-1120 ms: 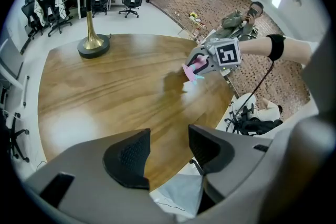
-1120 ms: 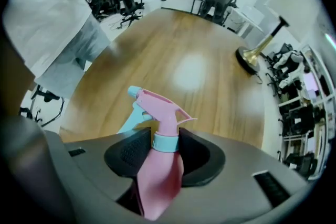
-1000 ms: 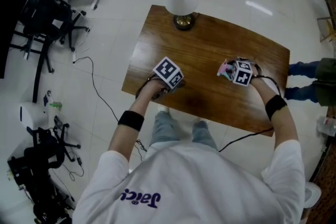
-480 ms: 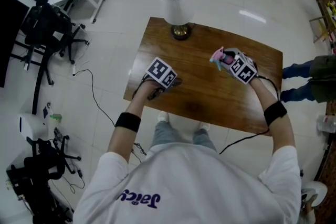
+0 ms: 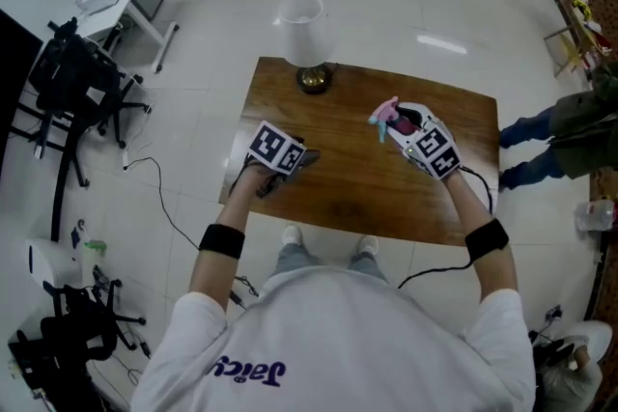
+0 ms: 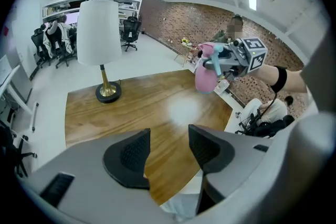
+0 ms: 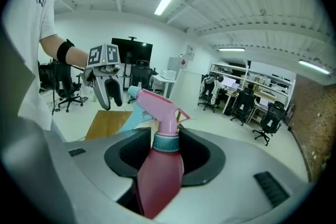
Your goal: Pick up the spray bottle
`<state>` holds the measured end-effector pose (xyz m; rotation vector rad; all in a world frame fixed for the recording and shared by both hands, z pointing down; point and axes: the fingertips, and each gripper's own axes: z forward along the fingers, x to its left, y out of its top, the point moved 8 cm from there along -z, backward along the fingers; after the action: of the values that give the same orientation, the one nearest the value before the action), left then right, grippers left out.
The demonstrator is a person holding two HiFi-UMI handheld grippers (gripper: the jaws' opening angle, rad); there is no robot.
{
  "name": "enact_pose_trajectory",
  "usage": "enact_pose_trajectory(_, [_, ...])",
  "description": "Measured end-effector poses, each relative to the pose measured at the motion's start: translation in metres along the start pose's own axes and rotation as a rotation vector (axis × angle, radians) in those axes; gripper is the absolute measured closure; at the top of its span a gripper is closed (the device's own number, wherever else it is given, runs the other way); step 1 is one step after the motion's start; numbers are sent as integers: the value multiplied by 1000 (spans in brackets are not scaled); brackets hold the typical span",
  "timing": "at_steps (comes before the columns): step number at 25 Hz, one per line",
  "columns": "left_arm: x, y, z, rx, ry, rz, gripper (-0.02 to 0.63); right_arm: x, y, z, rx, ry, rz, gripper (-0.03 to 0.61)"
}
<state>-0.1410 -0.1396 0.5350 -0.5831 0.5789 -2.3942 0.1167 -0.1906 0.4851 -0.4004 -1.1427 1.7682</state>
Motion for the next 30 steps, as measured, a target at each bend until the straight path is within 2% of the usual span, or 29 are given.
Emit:
enact_pose_trajectory(7, [-13,2,-2,-37,-13,72,382,31,-4,-44,-122,-88,132,407])
enact_pose_trajectory(14, [-21,3,-12,-132,-13,111,382,48,-16,-69,-208,-199,258,407])
enact_pose_trajectory(19, [-20,-3,-17,-231,-19,64,382,60,-26,-82,-241,-265,321,407])
enact_pose_trajectory(25, [-19,-11,-25,-390,70,55,382,73,-42,-100,-281,-365,384,405])
enact_pose_trajectory(30, [-22,-25,-23,-440,37,25,382,85,-54,-111,-336,-435,432,405])
